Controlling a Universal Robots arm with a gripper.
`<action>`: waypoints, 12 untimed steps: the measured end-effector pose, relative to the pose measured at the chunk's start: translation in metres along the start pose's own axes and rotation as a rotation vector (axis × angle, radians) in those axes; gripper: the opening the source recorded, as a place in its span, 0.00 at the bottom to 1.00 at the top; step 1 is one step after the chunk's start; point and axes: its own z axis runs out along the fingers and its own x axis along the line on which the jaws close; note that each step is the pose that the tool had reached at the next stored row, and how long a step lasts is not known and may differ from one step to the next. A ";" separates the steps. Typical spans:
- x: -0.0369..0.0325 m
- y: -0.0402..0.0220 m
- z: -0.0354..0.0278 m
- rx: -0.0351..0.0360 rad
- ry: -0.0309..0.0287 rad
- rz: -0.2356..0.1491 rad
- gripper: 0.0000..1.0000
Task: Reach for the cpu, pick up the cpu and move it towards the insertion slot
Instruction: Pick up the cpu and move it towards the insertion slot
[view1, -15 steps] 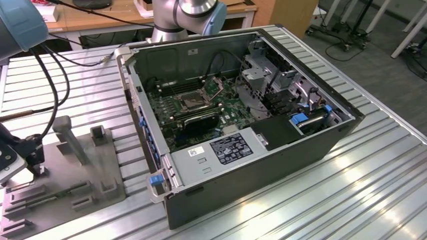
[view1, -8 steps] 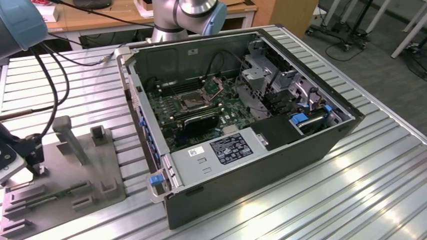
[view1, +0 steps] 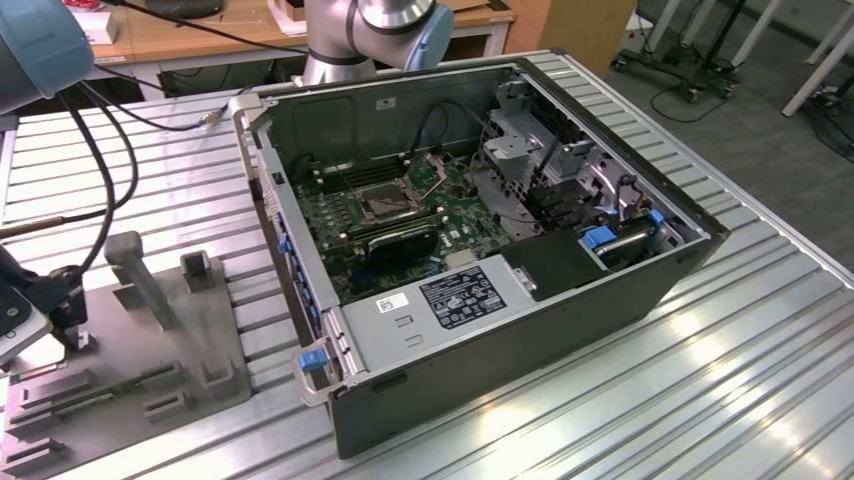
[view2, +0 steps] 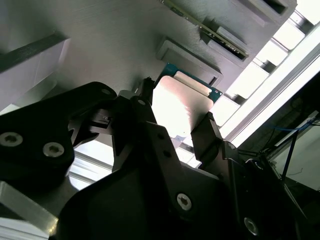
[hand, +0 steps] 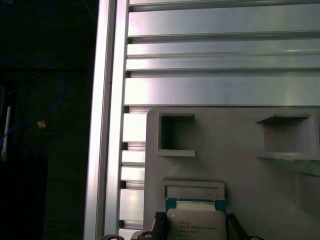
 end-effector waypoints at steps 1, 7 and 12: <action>0.0000 0.0000 -0.0004 0.0000 0.0000 0.000 0.55; 0.0000 0.0001 -0.0012 0.0000 0.0000 0.000 0.55; 0.0000 0.0001 -0.0018 0.0000 0.0000 0.000 0.55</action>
